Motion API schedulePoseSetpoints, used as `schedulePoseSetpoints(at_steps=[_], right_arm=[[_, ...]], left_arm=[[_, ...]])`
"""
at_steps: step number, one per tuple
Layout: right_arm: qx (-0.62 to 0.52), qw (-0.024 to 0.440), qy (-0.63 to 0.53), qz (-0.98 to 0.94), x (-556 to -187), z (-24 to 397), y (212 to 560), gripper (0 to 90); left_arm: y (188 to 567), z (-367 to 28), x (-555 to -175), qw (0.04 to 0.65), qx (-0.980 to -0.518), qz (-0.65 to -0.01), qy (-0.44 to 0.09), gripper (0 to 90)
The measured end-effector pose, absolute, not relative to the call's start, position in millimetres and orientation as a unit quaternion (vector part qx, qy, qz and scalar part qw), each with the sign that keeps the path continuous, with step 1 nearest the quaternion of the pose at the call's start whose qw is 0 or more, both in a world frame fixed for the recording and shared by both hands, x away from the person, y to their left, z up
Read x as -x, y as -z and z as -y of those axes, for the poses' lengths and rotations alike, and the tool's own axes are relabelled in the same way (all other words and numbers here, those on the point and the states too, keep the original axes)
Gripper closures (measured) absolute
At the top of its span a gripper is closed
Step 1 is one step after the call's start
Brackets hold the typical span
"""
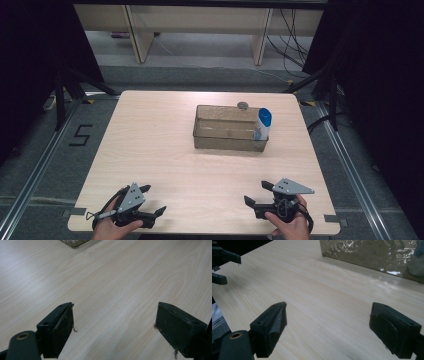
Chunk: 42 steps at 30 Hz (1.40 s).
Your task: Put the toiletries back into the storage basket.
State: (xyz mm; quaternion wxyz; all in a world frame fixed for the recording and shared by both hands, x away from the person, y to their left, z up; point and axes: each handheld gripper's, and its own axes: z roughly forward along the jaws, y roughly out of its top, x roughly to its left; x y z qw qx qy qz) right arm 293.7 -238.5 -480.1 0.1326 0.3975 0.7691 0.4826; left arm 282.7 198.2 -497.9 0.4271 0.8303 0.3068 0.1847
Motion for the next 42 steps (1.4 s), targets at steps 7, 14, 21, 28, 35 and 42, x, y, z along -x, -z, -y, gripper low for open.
schedulePoseSetpoints(at_steps=[7, 14, 21, 28, 35, 42], right_arm=[[-0.399, 0.129, -0.482, -0.769, -286.6, 243.2, 481.2, 15.7], [-0.414, 0.12, -0.481, -0.763, -279.5, 245.2, 483.8, 15.7], [-0.403, 0.135, -0.475, -0.771, -273.2, 250.3, 485.1, 15.7], [-0.407, 0.134, -0.477, -0.768, -263.7, 253.4, 486.5, 15.7], [-0.426, 0.131, -0.472, -0.76, -253.9, 257.3, 486.0, 15.7], [-0.425, 0.136, -0.472, -0.76, -247.5, 259.8, 487.8, 15.7]], left_arm=[[498.8, -197.5, -282.5, 0.427, -0.829, -0.309, -0.187, 14.8], [498.3, -197.9, -282.4, 0.427, -0.829, -0.307, -0.188, 14.8], [498.3, -198.0, -282.7, 0.427, -0.829, -0.308, -0.188, 14.8], [497.5, -199.0, -283.0, 0.423, -0.833, -0.304, -0.188, 14.8], [498.7, -197.5, -282.7, 0.427, -0.829, -0.309, -0.188, 14.8], [498.4, -197.7, -282.5, 0.421, -0.832, -0.307, -0.19, 14.8]])
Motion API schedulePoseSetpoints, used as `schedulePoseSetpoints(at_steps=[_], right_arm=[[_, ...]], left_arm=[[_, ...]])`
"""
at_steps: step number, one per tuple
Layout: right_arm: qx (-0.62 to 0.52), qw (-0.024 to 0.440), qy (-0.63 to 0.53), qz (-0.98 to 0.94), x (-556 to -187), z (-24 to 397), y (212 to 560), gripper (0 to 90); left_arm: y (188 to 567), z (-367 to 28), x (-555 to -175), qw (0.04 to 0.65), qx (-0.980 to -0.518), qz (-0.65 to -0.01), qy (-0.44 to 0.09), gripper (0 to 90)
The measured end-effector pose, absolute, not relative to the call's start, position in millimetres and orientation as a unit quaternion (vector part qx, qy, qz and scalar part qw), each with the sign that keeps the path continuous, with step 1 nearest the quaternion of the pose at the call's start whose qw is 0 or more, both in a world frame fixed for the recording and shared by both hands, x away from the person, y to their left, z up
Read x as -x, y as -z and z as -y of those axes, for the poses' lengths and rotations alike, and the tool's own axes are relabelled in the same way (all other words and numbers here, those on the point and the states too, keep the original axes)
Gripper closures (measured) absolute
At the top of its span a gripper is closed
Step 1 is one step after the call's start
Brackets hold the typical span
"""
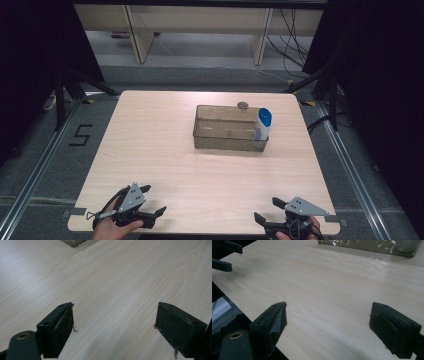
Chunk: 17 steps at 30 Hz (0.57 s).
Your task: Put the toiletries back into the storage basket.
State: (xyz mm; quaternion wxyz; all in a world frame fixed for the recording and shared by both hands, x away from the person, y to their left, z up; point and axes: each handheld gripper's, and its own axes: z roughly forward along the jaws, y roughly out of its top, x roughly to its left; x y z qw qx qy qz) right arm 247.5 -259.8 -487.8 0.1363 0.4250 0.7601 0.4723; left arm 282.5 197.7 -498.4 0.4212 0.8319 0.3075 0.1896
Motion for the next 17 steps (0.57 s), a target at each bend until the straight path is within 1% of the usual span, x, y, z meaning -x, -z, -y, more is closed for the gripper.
schedulePoseSetpoints(at_steps=[1, 2, 7, 8, 9, 11, 12, 13, 17], right_arm=[[-0.426, 0.145, -0.466, -0.762, -246.6, 260.3, 487.6, 15.7], [-0.425, 0.137, -0.471, -0.76, -246.5, 259.8, 488.6, 15.7], [-0.428, 0.14, -0.464, -0.762, -243.2, 261.2, 488.9, 15.7], [-0.429, 0.137, -0.463, -0.764, -242.8, 260.9, 489.2, 15.7], [-0.446, 0.121, -0.466, -0.755, -239.1, 258.7, 488.1, 15.7], [-0.428, 0.137, -0.472, -0.758, -242.0, 259.4, 490.5, 15.7], [-0.427, 0.135, -0.473, -0.759, -241.5, 259.9, 490.2, 15.7], [-0.428, 0.143, -0.465, -0.761, -240.8, 261.4, 488.9, 15.7], [-0.433, 0.14, -0.465, -0.759, -241.8, 262.3, 489.5, 15.7]], left_arm=[[498.5, -197.4, -282.4, 0.424, -0.83, -0.309, -0.189, 14.8], [498.9, -197.5, -282.7, 0.428, -0.828, -0.309, -0.188, 14.8], [498.8, -197.6, -282.7, 0.428, -0.828, -0.31, -0.188, 14.8], [498.7, -197.6, -282.7, 0.427, -0.828, -0.31, -0.189, 14.8], [498.8, -197.5, -282.7, 0.427, -0.828, -0.31, -0.188, 14.8], [498.2, -198.8, -283.1, 0.42, -0.834, -0.305, -0.191, 14.8], [498.9, -197.5, -282.7, 0.427, -0.828, -0.31, -0.189, 14.8], [499.0, -197.3, -282.7, 0.428, -0.828, -0.31, -0.188, 14.8], [498.2, -198.6, -283.3, 0.417, -0.833, -0.307, -0.194, 14.8]])
